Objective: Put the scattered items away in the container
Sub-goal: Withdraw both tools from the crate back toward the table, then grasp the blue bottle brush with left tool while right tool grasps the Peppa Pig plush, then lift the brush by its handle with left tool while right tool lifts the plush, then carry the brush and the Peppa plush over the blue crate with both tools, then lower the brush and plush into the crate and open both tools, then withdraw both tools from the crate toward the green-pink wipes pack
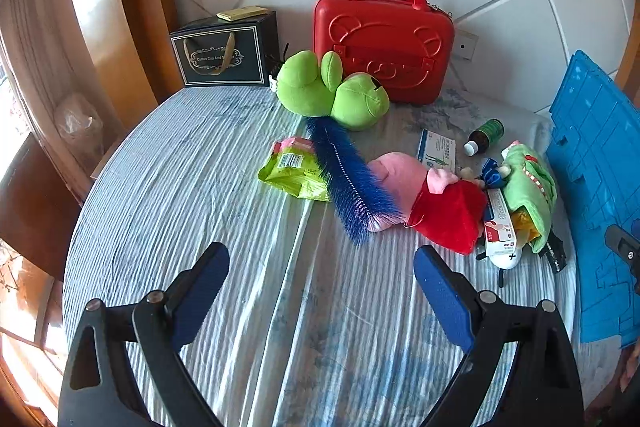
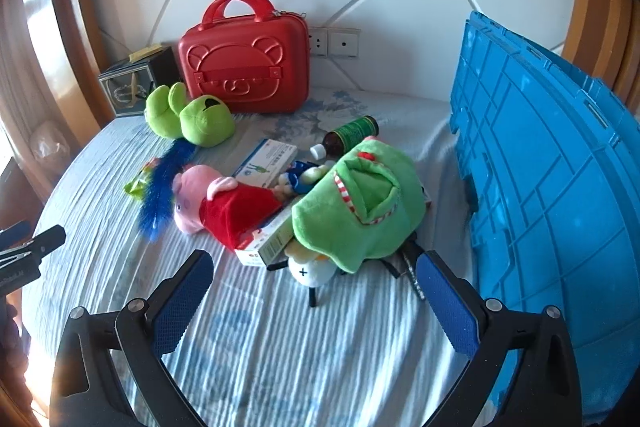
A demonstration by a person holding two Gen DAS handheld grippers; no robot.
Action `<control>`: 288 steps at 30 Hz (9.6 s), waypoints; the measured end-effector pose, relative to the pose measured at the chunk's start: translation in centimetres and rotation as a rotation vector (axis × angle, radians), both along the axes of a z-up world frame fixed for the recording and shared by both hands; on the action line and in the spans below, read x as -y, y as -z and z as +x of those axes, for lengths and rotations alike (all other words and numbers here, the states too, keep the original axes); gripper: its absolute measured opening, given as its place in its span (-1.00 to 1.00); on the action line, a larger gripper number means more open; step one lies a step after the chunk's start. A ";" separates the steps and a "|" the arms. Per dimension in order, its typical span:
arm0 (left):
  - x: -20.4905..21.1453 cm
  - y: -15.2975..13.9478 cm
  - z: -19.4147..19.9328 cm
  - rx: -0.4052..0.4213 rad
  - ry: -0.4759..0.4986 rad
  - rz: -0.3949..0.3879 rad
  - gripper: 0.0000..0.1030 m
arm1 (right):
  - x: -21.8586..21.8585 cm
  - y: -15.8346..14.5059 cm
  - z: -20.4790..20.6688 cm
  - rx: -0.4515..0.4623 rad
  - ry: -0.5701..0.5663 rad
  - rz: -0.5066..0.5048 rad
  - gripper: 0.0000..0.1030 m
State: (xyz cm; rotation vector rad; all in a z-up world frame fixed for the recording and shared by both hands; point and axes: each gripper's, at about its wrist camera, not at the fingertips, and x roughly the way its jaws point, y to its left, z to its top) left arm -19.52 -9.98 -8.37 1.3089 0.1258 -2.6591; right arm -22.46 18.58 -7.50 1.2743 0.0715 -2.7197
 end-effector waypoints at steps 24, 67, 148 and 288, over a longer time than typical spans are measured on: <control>2.2 9.0 -17.7 0.157 0.071 0.053 0.70 | 10.9 8.1 -11.7 0.162 -0.161 0.043 0.70; 5.2 11.8 0.7 0.313 0.031 0.084 -0.42 | 19.1 11.6 -1.8 0.323 -0.359 0.022 0.88; 7.5 19.0 -17.3 0.313 0.252 0.092 -0.72 | 19.8 16.0 -12.4 0.361 -0.053 -0.091 0.66; -35.8 -14.3 15.3 -0.460 0.368 -0.015 0.41 | -26.9 -17.3 21.3 -0.446 0.167 0.050 0.99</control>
